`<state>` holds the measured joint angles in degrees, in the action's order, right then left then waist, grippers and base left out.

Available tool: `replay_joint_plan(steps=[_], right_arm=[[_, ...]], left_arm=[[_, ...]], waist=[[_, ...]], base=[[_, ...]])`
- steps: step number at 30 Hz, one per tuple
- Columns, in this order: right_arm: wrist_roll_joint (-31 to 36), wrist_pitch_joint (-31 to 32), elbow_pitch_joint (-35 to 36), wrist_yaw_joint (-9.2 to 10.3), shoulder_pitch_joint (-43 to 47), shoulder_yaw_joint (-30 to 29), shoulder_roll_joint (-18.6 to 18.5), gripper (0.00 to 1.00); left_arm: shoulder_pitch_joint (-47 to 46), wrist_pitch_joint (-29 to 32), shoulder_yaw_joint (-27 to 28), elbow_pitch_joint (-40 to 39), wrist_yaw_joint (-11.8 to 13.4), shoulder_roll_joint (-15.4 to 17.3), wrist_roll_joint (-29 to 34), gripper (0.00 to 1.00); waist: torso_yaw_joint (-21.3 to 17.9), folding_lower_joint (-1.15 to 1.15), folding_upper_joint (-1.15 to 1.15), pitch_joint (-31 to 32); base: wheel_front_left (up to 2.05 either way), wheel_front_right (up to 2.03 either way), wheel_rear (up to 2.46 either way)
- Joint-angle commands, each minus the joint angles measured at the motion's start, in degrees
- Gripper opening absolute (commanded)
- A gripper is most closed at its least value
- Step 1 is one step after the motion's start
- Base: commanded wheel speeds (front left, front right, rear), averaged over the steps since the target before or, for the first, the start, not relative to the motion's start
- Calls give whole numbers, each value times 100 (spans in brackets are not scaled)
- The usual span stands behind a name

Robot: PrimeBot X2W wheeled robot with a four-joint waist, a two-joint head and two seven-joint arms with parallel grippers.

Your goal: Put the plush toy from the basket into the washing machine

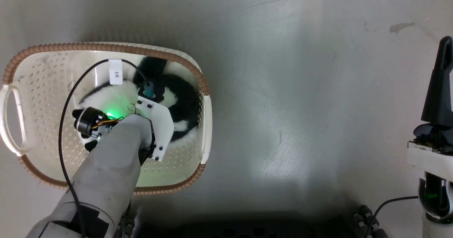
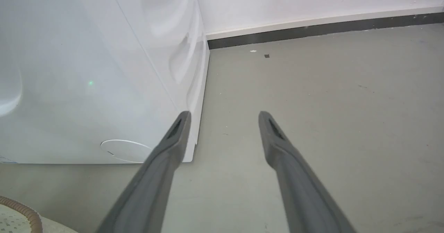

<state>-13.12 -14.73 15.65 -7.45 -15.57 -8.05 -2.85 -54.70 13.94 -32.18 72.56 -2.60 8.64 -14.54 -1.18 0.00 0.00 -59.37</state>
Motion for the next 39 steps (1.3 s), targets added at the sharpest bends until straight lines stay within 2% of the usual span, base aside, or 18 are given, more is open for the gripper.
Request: replay_joint_plan(steps=[1, 9, 16, 31, 39], right_arm=[[-51, -27, 14, -3, -100, -5, -3, 100], [-98, -27, -60, -3, -130, 4, -3, 100], [-171, -27, -201, -3, -114, 57, -3, 100], [-210, -27, -654, -3, 403, 233, -3, 100], [-178, -27, -871, -3, 926, 277, -3, 100]], left_arm=[[108, 60, -4, 139, 31, 175, -46, 0], [144, 64, -49, 139, -84, 198, -138, 0], [321, -216, 13, 140, -202, 147, -311, 0], [907, -1364, -141, 140, -426, 40, -464, 0], [1350, -2228, -106, 127, -468, 63, -679, 0]], waist=[[-15, 0, 0, 23], [-75, 0, 0, 210], [-106, 0, 0, 630], [119, 0, 0, 2276], [285, 0, 0, 3301]], base=[[0, 0, 0], [0, 0, 0], [0, 0, 0], [0, 0, 0], [0, 0, 0]])
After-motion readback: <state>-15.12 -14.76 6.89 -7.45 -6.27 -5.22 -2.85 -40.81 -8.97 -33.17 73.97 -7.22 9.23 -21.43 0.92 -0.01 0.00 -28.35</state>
